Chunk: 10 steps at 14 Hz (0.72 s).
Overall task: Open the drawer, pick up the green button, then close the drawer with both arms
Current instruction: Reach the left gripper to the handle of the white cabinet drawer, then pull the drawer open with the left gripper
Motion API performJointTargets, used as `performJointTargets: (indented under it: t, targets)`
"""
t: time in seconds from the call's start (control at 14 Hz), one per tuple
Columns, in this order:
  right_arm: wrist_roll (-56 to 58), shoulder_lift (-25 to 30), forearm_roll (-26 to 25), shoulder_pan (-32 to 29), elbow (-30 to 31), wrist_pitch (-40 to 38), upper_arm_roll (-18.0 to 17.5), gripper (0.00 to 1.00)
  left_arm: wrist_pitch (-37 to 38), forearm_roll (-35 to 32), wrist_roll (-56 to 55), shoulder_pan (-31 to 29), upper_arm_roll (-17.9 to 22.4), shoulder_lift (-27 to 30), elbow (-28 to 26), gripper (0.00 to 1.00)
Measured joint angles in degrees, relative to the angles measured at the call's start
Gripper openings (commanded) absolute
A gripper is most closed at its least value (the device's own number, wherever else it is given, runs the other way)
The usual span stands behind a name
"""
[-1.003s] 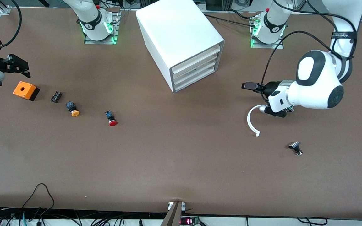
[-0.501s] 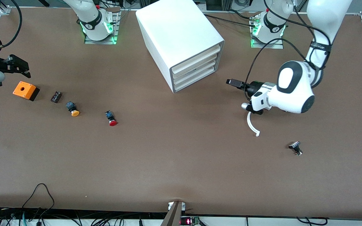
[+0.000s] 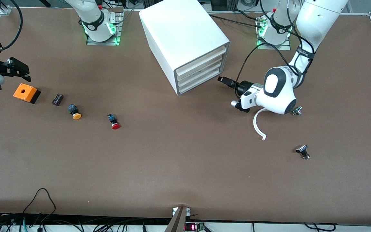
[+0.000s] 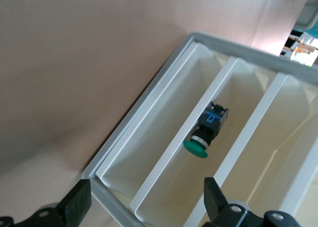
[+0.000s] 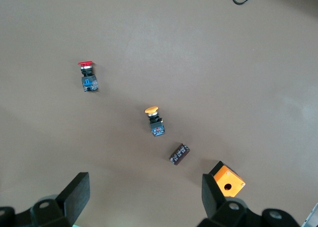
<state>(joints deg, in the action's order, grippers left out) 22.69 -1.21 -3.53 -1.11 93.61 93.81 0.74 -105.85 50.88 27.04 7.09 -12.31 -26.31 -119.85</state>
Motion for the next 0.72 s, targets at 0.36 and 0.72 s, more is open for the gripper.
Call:
performJointTargets:
  t: [0.36, 0.72]
  targets:
    - [0.00, -0.12, 0.00, 0.00, 0.00, 0.05, 0.00, 1.00, -0.40, 2.88, 6.22, 0.82, -0.41, -0.72, -3.96, 1.00]
    - [0.04, -1.02, 0.00, 0.14, 0.00, 0.09, -0.43, 1.00, -5.49, 6.05, 6.38, 1.56, -4.76, -0.80, -5.91, 0.99]
